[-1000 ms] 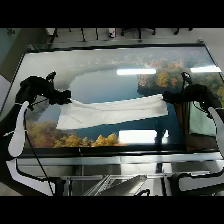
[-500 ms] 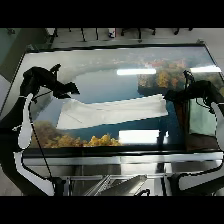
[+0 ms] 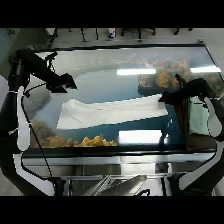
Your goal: Fold the shirts.
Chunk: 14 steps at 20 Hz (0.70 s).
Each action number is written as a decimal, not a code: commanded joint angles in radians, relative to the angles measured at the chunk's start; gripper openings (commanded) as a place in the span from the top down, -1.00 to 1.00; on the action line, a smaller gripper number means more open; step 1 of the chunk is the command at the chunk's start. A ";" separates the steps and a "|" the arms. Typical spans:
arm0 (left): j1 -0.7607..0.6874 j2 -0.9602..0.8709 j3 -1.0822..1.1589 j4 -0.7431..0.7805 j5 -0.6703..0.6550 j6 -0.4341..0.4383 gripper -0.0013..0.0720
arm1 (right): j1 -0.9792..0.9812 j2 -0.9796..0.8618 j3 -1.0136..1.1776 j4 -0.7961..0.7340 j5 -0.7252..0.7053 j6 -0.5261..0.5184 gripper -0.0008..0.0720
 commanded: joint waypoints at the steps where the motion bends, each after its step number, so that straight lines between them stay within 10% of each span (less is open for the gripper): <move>1: -0.042 0.018 0.012 0.000 0.027 -0.010 -0.12 | 0.001 -0.037 0.011 0.011 -0.058 -0.045 0.95; 3: -0.082 0.019 -0.003 -0.001 -0.002 -0.010 0.92 | 0.000 -0.030 0.012 0.075 -0.091 -0.072 0.94; 14: -0.553 -0.166 -0.241 -0.002 -0.505 -0.011 0.93 | 0.000 0.399 0.127 0.123 -0.402 -0.050 0.94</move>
